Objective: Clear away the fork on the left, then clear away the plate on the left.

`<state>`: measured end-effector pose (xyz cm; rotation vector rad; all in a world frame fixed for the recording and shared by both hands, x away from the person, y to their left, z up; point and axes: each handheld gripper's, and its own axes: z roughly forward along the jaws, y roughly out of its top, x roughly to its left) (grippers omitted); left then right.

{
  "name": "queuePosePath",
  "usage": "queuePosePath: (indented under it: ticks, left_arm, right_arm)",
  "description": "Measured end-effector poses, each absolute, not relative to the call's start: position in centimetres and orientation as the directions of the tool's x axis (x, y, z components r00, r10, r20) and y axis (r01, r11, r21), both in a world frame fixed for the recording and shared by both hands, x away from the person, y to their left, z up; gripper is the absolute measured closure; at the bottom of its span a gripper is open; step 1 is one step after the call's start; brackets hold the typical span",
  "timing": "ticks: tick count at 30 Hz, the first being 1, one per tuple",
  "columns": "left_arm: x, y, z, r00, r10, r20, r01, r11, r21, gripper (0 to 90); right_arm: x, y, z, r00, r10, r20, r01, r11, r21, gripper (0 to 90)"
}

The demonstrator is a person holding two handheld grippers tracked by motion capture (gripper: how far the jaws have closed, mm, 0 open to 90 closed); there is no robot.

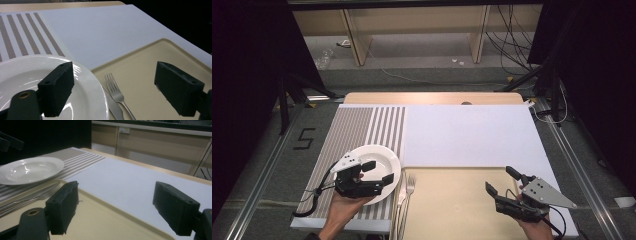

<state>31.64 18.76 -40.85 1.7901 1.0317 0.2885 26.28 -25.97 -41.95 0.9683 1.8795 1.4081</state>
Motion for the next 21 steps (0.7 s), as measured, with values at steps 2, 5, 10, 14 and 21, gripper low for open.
queuePosePath:
  ticks: [2,5,10,14,21]
  left_arm:
    - [31.5,19.0,-41.0,0.602,0.757,-0.254,0.518,-0.128,0.846,15.9]
    - [31.4,19.3,-41.1,0.593,0.764,-0.256,0.528,-0.128,0.84,15.9]
    - [31.2,19.9,-41.2,0.574,0.779,-0.253,0.532,-0.12,0.838,15.9]
    - [31.2,20.2,-41.3,0.561,0.786,-0.259,0.54,-0.111,0.834,15.9]
    - [31.1,20.6,-41.6,0.551,0.79,-0.269,0.555,-0.107,0.825,15.9]
  right_arm:
    - [26.3,-26.0,-41.9,-0.558,0.829,-0.031,0.201,0.171,0.965,21.4]
    - [26.3,-25.9,-41.9,-0.556,0.83,-0.032,0.199,0.171,0.965,21.4]
    - [26.3,-25.9,-41.9,-0.559,0.828,-0.042,0.199,0.183,0.963,21.4]
    - [26.3,-25.9,-41.9,-0.559,0.829,-0.034,0.199,0.174,0.964,21.4]
    - [26.2,-26.0,-41.9,-0.556,0.83,-0.038,0.2,0.178,0.963,21.3]
